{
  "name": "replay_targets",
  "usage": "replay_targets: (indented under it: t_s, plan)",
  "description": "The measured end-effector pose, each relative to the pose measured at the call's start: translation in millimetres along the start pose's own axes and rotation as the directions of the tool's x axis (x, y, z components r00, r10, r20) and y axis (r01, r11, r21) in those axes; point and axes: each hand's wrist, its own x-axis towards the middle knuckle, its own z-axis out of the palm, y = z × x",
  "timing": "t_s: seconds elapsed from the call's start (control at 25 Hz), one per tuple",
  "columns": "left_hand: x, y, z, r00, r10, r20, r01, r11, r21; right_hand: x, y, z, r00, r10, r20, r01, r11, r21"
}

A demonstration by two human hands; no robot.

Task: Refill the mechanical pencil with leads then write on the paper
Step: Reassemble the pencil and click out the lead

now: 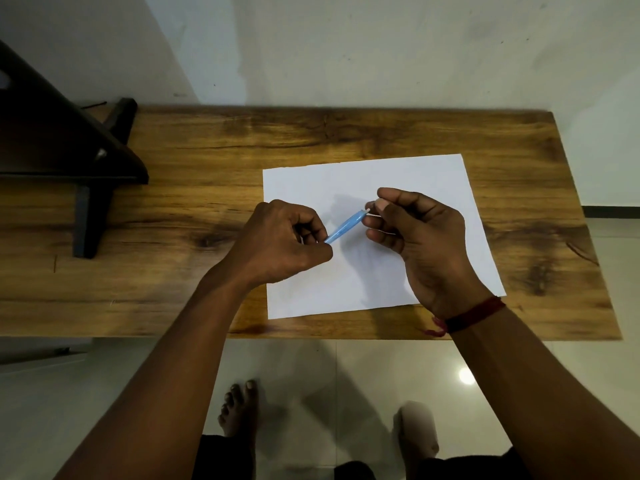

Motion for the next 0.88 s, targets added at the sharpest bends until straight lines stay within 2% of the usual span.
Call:
replay_targets:
  t_s: [0.32,0.52,0.68,0.88]
  plan:
    - [-1.4,6.7,2.2,1.0,0.008,-0.014,-0.008,1.0,0.004,-2.9,-0.7,-4.0,1.0,-0.011,0.002,0.011,1.0,-0.006]
    - [-0.2,7.0,4.8,0.999,0.032,-0.017,-0.031,0.999,0.029,-6.8,2.6,-5.4,0.998,-0.066,-0.016,0.063,0.989,-0.137]
    - [0.7,4.4,8.5,0.999,0.053,-0.007,-0.052,0.997,0.057,-8.9,1.5,-8.9,0.997,-0.073,-0.04,0.068,0.99,-0.126]
    - [-2.5,11.1,21.9,0.981,0.146,-0.123,-0.136,0.987,0.087,-16.0,6.6,-5.0,0.971,-0.196,-0.138,0.178,0.975,-0.134]
